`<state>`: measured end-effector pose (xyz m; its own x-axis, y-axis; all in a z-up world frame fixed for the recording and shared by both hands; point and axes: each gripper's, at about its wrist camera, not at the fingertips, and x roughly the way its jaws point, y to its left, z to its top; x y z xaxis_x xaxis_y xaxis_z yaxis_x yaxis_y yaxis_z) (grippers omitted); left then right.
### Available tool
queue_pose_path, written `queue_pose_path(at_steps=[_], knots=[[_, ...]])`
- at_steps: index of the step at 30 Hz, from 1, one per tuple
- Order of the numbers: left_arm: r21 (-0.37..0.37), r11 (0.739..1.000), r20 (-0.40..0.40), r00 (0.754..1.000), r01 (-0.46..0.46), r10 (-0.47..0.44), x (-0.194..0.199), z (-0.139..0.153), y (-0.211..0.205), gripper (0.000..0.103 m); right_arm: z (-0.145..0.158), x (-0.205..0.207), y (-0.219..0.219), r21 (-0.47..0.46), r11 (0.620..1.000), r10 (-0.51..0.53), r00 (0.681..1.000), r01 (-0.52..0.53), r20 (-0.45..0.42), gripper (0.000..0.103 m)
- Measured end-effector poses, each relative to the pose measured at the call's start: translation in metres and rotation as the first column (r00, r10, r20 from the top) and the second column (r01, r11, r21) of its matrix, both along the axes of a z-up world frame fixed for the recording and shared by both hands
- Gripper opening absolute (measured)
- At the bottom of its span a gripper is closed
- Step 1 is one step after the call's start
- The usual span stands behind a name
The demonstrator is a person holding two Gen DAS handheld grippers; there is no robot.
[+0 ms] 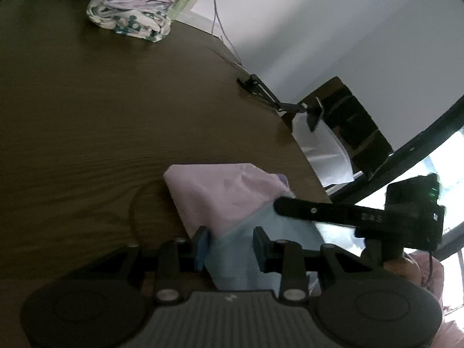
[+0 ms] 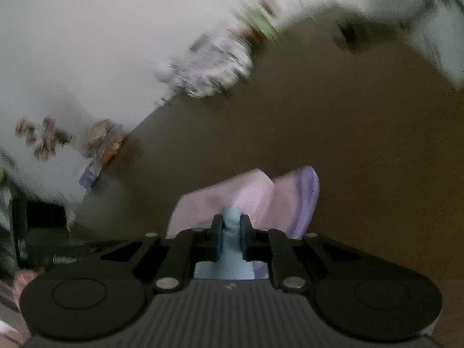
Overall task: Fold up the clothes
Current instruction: 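Lift the bundle with both grippers and fold it over onto itself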
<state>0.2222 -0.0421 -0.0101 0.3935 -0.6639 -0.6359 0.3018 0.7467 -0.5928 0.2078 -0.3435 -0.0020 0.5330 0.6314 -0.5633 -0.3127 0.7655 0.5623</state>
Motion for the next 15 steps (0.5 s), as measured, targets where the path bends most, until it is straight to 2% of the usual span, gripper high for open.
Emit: queue_pose_path(at_steps=[3, 6, 9, 10, 13, 15], knots=[[0.003, 1.0, 0.019, 1.0, 0.008, -0.008, 0.001, 0.004, -0.005, 0.031, 0.022, -0.012, 0.011, -0.139, 0.99, 0.017, 0.989, 0.003, 0.144, 0.011], [0.016, 1.0, 0.036, 0.999, 0.023, -0.023, 0.0, 0.008, -0.014, 0.031, 0.021, -0.012, 0.012, -0.278, 0.959, 0.007, 0.982, 0.047, 0.19, 0.011], [0.027, 0.999, 0.05, 0.998, 0.036, -0.037, 0.0, 0.01, -0.023, 0.031, 0.023, -0.026, 0.02, -0.386, 0.922, 0.069, 0.957, 0.047, 0.281, 0.011], [0.028, 0.999, 0.051, 0.998, 0.04, -0.041, 0.0, 0.011, -0.025, 0.031, 0.026, -0.032, 0.023, -0.412, 0.91, 0.095, 0.945, 0.044, 0.313, 0.011], [0.032, 0.999, 0.057, 0.997, 0.041, -0.042, 0.001, 0.012, -0.027, 0.031, 0.045, -0.049, 0.028, -0.395, 0.918, 0.132, 0.911, 0.036, 0.391, 0.011], [0.031, 0.999, 0.056, 0.998, 0.041, -0.043, 0.002, 0.011, -0.029, 0.031, 0.048, -0.045, 0.025, -0.399, 0.914, 0.098, 0.918, 0.069, 0.383, 0.011]])
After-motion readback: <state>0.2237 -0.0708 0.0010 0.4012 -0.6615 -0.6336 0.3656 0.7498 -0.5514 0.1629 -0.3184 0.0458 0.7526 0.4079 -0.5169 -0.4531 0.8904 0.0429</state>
